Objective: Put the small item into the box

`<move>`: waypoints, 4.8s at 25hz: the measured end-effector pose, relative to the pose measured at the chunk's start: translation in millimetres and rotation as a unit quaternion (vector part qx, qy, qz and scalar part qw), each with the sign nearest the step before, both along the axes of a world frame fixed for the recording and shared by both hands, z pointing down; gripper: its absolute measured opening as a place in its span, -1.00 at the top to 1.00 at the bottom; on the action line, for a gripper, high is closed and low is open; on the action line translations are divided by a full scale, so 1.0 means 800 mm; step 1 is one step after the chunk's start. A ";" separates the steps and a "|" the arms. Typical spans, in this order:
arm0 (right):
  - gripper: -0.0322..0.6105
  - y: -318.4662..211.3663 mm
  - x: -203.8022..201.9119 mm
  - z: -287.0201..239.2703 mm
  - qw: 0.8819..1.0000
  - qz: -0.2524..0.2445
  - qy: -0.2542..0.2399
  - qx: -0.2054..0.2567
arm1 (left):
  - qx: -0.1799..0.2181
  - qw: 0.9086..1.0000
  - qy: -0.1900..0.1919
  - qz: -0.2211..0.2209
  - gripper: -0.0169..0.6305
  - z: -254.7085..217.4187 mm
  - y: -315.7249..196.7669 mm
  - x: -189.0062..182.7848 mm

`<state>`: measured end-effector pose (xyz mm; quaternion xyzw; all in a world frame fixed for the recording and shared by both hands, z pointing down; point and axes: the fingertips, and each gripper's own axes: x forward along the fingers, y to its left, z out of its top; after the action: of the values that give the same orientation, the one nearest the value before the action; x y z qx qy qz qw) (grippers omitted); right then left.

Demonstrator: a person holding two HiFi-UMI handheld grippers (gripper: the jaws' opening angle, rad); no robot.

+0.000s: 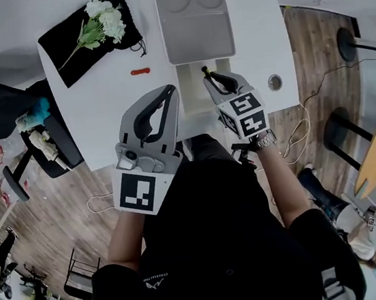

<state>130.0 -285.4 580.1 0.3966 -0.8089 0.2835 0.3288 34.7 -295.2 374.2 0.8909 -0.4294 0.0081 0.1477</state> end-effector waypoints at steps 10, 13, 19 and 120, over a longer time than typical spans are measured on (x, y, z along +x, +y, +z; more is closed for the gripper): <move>0.68 0.007 -0.009 0.060 0.996 -0.031 0.050 -0.068 | -0.014 1.000 0.001 -0.004 0.93 0.014 -0.017 -0.008; 0.68 0.011 -0.009 0.080 0.993 -0.043 0.068 -0.086 | -0.020 1.000 0.001 -0.004 0.93 0.019 -0.021 -0.009; 0.68 0.014 -0.020 0.102 0.989 -0.057 0.073 -0.112 | -0.026 1.000 -0.003 0.001 0.93 0.025 -0.026 -0.011; 0.88 0.218 0.110 -0.395 0.927 -0.019 -0.182 0.328 | 0.182 0.979 -0.041 -0.083 0.93 -0.172 0.234 0.011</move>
<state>217.9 -111.3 264.0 0.4088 -0.9098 0.0638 0.0334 43.3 -107.7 236.4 0.8631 -0.5018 -0.0454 -0.0342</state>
